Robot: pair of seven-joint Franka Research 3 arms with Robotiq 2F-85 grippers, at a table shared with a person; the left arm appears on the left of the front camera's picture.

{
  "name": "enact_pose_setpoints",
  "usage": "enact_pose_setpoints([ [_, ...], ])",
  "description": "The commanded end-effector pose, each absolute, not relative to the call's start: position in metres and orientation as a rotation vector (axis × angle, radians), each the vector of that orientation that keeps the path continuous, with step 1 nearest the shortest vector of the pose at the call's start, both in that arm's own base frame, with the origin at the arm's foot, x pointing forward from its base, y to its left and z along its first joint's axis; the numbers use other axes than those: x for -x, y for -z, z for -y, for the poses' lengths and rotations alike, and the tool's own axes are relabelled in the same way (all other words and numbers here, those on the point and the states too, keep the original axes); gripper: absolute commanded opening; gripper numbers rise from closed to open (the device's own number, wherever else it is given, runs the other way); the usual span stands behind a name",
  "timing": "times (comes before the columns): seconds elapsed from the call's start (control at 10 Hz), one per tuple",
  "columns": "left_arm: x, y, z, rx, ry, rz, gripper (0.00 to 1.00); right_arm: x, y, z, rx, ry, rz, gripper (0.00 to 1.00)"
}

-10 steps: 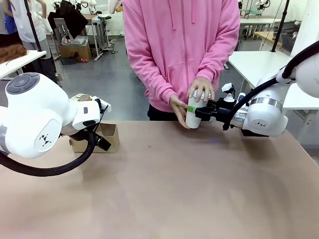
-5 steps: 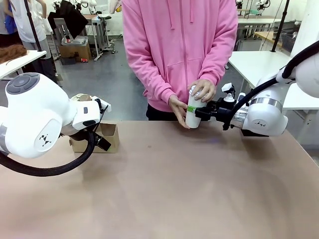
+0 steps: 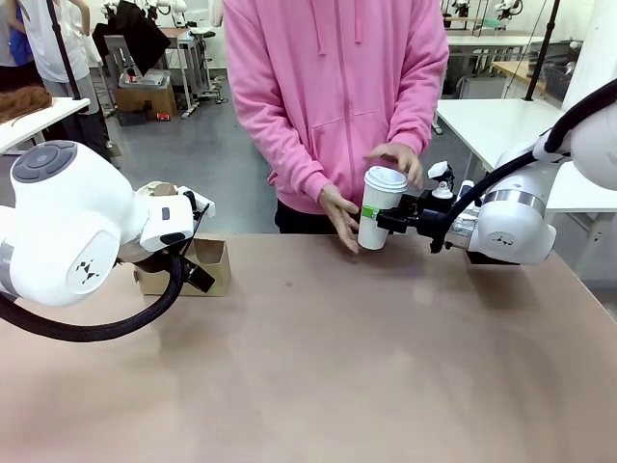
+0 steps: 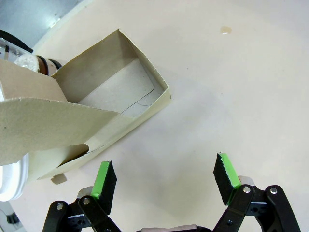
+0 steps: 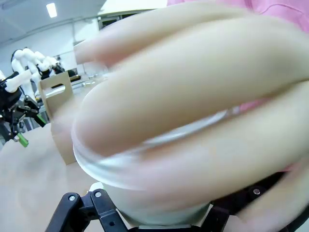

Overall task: Pour a drink into a cup and package it in a carrier.
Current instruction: When a person places the Paper Cup Lid on the 600 ml Paper Cup , lift the 600 ml Paper Cup.

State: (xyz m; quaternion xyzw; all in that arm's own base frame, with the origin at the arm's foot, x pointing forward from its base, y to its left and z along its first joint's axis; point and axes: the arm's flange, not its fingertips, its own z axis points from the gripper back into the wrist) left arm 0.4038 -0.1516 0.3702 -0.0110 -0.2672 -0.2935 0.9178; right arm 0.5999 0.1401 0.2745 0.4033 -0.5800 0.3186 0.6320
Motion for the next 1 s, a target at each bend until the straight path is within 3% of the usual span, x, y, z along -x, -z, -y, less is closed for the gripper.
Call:
enact_pose_setpoints([
  [0.0,-0.4036,-0.3705,0.1516,0.025,0.604,0.550,1.00,-0.6003,-0.2791,-0.1424,-0.924,-0.729,1.335,0.80],
  [0.9,-0.4036,-0.3705,0.1516,0.025,0.604,0.550,1.00,-0.6003,-0.2791,-0.1424,-0.924,-0.729,1.335,0.80],
])
